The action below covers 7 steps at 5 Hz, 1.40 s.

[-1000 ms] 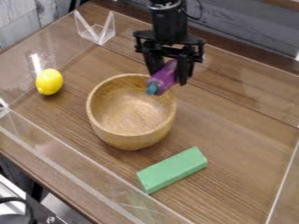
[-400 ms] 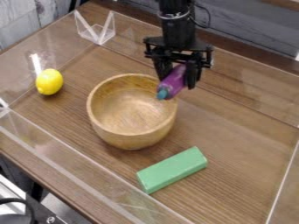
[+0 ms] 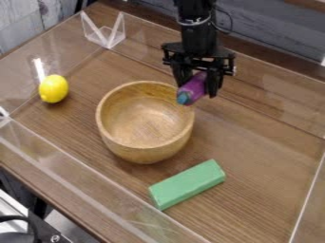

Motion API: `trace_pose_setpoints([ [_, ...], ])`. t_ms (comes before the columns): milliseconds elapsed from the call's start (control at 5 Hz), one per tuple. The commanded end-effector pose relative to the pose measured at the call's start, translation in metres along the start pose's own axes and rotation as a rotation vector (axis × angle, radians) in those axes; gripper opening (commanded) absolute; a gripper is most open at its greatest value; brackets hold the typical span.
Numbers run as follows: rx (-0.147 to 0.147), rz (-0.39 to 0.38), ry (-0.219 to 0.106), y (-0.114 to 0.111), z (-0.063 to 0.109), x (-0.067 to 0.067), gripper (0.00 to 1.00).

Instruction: Remove the purple eggplant from inside the brown bowl and put it on the table

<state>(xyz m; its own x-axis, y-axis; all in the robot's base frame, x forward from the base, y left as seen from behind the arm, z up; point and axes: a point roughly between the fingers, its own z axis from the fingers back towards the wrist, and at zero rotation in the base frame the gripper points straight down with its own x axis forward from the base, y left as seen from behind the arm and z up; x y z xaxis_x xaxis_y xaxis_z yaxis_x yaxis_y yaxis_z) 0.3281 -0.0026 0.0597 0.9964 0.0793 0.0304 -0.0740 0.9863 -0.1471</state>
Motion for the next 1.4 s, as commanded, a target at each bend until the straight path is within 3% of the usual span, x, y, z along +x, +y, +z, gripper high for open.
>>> trace_pose_setpoints([
  [0,-0.002,-0.012,-0.065,-0.006,0.013,0.015,0.00],
  [600,-0.003,-0.003,-0.066,-0.008,0.009,0.017,0.00],
  [800,-0.007,-0.002,-0.070,-0.010,0.012,0.017,1.00],
  [1000,-0.001,0.002,-0.072,-0.009,0.007,0.020,1.00],
  [1200,-0.005,0.010,-0.078,-0.009,0.017,0.019,1.00],
])
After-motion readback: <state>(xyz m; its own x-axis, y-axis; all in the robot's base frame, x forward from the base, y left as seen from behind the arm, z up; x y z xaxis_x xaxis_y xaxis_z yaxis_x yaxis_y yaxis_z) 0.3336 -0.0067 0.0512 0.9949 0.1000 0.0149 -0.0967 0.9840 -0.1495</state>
